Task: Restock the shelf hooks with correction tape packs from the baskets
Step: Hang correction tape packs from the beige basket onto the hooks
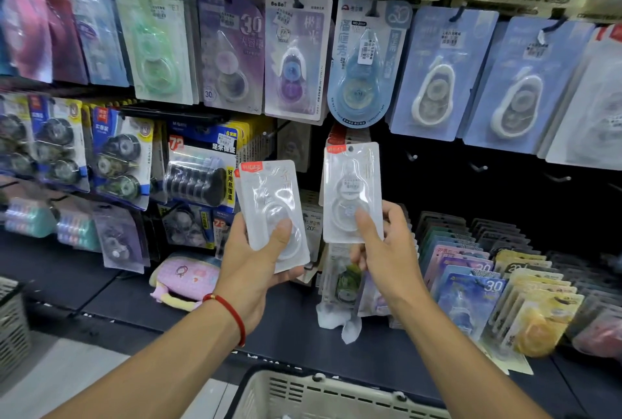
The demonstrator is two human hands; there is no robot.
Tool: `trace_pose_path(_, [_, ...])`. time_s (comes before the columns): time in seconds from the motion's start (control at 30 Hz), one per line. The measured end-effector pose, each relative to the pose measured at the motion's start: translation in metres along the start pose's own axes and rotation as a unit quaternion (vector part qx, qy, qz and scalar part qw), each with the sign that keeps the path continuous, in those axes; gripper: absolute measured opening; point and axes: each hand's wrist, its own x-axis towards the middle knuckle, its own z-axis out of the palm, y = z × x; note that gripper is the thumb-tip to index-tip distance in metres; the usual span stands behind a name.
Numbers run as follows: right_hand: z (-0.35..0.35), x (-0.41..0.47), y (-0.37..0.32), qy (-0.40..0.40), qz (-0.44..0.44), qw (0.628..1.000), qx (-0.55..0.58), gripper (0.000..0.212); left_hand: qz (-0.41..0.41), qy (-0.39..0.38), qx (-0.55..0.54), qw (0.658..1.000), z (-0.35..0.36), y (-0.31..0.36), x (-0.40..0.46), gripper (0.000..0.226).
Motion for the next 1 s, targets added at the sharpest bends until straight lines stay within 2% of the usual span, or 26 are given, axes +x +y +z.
trace_pose_path(0.13, [0.003, 0.000, -0.004, 0.000, -0.002, 1.000, 0.023, 0.019, 0.013, 0.009, 0.009, 1.000, 0.001, 0.003, -0.002, 0.061])
trace_pose_path(0.63, [0.006, -0.001, -0.013, 0.029, 0.012, 0.996, 0.078, 0.026, 0.026, 0.011, 0.018, 0.999, -0.001, 0.003, -0.002, 0.055])
trace_pose_path(0.7, [0.006, 0.000, -0.009, 0.021, 0.057, 0.997, 0.044, 0.035, 0.029, 0.010, 0.023, 0.999, -0.001, 0.003, -0.002, 0.056])
trace_pose_path(0.8, [0.002, -0.004, 0.002, -0.024, 0.175, 0.983, -0.056, 0.054, 0.027, 0.009, 0.031, 0.999, -0.001, 0.002, -0.002, 0.053])
trace_pose_path(0.87, [0.001, -0.008, 0.002, -0.051, 0.189, 0.977, -0.089, 0.044, 0.021, 0.003, 0.043, 0.999, -0.002, 0.001, -0.002, 0.046])
trace_pose_path(0.93, [0.004, -0.009, -0.004, -0.088, 0.146, 0.982, -0.084, 0.027, 0.004, -0.012, 0.049, 0.999, 0.000, -0.002, -0.003, 0.046])
trace_pose_path(1.0, [0.010, -0.011, -0.009, -0.125, 0.104, 0.984, -0.075, 0.022, -0.016, -0.039, 0.053, 0.998, 0.003, -0.004, -0.006, 0.054])
